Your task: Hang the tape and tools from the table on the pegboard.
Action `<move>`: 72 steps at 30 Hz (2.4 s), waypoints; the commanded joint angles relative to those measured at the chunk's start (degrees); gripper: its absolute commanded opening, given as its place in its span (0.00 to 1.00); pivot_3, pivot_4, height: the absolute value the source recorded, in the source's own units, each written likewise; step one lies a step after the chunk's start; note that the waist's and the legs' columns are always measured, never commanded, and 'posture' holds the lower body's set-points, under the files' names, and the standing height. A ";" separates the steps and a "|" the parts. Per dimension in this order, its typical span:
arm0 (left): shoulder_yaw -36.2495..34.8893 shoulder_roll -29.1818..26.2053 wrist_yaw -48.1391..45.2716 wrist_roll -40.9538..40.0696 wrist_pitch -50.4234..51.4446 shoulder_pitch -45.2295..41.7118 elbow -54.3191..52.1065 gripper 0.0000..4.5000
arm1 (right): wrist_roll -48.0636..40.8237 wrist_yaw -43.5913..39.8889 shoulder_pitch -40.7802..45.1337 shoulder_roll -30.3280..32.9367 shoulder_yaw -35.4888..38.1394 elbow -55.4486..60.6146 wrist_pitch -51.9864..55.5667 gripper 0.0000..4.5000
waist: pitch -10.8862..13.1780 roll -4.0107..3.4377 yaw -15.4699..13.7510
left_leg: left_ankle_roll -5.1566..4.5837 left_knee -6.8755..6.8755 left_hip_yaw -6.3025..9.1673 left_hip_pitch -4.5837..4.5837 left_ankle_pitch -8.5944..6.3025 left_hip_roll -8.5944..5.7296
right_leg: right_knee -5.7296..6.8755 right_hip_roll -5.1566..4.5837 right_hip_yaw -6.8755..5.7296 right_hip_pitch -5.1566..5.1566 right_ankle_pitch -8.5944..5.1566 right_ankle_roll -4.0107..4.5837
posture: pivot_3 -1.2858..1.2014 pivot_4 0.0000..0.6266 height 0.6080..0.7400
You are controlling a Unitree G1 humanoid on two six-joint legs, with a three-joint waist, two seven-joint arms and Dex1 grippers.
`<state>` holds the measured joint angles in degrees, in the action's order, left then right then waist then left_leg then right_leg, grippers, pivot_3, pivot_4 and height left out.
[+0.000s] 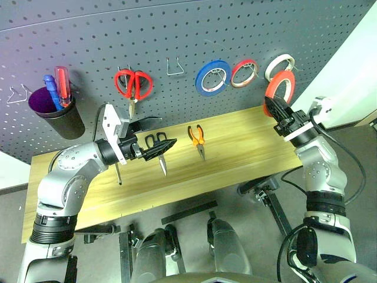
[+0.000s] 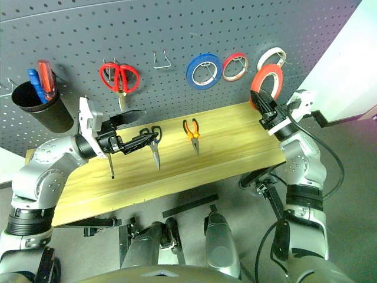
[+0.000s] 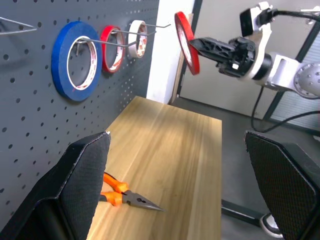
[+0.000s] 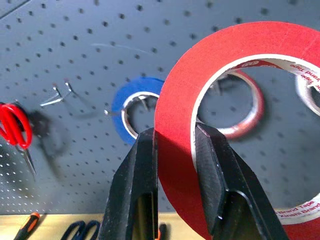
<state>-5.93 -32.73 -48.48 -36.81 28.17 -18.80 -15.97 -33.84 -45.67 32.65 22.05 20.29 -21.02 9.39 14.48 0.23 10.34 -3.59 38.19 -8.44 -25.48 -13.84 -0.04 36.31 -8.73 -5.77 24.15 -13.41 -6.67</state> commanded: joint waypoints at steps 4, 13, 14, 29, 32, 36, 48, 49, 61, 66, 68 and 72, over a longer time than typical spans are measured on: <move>-1.19 -0.16 1.06 -0.52 -0.50 0.83 -3.52 1.00 | 2.30 -2.77 5.87 -0.10 -1.67 -6.51 -4.81 0.16 | -0.07 0.04 -0.09 | -0.02 0.01 -0.02 -0.01 0.01 0.00 | 0.00 0.00 0.02 -0.01 0.00 -0.01 | 0.42 0.23 1.00; -1.87 -0.25 2.93 -1.27 0.32 2.87 -5.94 1.00 | 5.26 -5.14 11.87 -0.50 -3.05 -16.19 -9.72 0.16 | -0.10 0.04 -0.16 | -0.03 0.03 -0.02 0.02 0.01 0.00 | 0.03 0.00 0.05 -0.01 0.01 -0.01 | 0.44 0.25 1.00; -1.95 -0.25 3.11 -1.41 0.39 3.02 -6.10 1.00 | 5.54 -5.28 12.58 -0.65 -3.21 -17.26 -10.19 0.16 | -0.10 0.04 -0.15 | -0.03 0.03 -0.02 0.02 0.01 0.00 | 0.04 0.01 0.05 -0.01 0.01 -0.01 | 0.44 0.25 1.00; -2.93 -0.61 5.33 -2.06 1.20 5.05 -8.60 1.00 | 11.41 -6.43 21.62 -1.04 -3.74 -37.06 -18.92 0.42 | -0.11 0.04 -0.77 | -0.03 0.06 -0.04 0.06 0.02 0.00 | 0.08 0.02 0.10 -0.03 0.01 0.00 | 0.46 0.26 1.00; -3.05 -0.55 5.51 -2.02 1.32 5.64 -9.08 1.00 | 12.10 -6.19 22.49 -0.97 -3.64 -38.88 -20.01 0.62 | -0.11 0.04 -1.42 | -0.02 0.06 -0.04 0.07 0.02 0.00 | 0.09 0.03 0.12 -0.03 0.01 0.00 | 0.46 0.26 1.00; -3.22 -0.57 5.61 -2.15 1.42 5.81 -9.26 1.00 | 12.87 -5.73 22.29 -1.18 -3.65 -39.15 -21.10 0.91 | -0.11 0.04 -1.97 | -0.02 0.07 -0.05 0.08 0.02 0.00 | 0.10 0.01 0.12 -0.03 0.01 0.00 | 0.46 0.26 1.00; -3.00 -0.29 5.16 -2.86 1.59 5.61 -8.62 1.00 | 6.33 -9.59 14.15 -2.08 -1.50 -25.83 -12.77 0.99 | -0.12 0.04 -3.35 | -0.01 0.08 -0.05 0.08 0.02 0.01 | 0.09 0.00 0.13 -0.03 0.01 0.01 | 0.45 0.28 1.00; -2.91 -0.35 5.06 -2.82 1.62 5.58 -8.60 1.00 | 3.88 -10.27 12.76 -2.17 -0.57 -22.62 -9.88 0.99 | -0.12 0.04 -3.36 | -0.01 0.08 -0.05 0.08 0.02 0.01 | 0.09 0.00 0.12 -0.04 0.01 0.01 | 0.45 0.28 1.00; -2.48 -0.39 4.85 -3.16 1.76 5.59 -8.50 1.00 | 5.74 -7.78 -0.04 -4.52 -6.20 -7.21 -5.97 0.99 | -0.23 -0.20 -2.17 | -0.19 -0.16 1.89 0.18 0.30 -0.78 | -0.14 -0.46 -1.73 -1.34 -0.04 -0.09 | 0.44 0.29 1.00; -3.31 -0.83 5.43 -3.57 2.23 6.54 -9.83 1.00 | 9.48 -6.81 0.09 -5.13 -9.55 -9.70 -7.04 0.99 | -0.20 -0.29 -2.57 | -0.31 -0.08 5.48 0.01 1.07 -2.63 | 0.47 -0.37 -0.44 -1.87 -0.80 -0.96 | 0.45 0.30 1.00; -3.43 -0.93 5.66 -3.66 2.42 7.26 -10.46 1.00 | 10.97 -5.47 0.56 -5.25 -10.68 -10.75 -6.64 0.99 | -0.20 -0.30 -3.74 | 0.25 -0.19 5.02 -0.03 1.37 -2.46 | 0.09 -0.15 0.33 -1.85 -1.16 -0.94 | 0.45 0.30 1.00; -3.98 -0.80 6.56 -4.39 3.10 8.38 -11.64 1.00 | 12.98 -5.53 0.84 -5.85 -12.22 -12.44 -8.61 0.99 | -0.20 -0.30 -4.97 | 0.74 -0.28 4.87 0.02 1.50 -2.15 | 0.27 0.07 0.40 -1.68 -1.04 -0.72 | 0.46 0.32 1.00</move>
<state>-8.06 -33.21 -42.31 -39.62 31.11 -10.82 -25.08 -20.93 -50.88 32.44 16.41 8.05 -33.13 1.75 14.28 -0.07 5.37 -2.83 37.90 -3.58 -25.43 -12.35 -2.16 36.58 -8.66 -5.36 22.48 -14.41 -7.34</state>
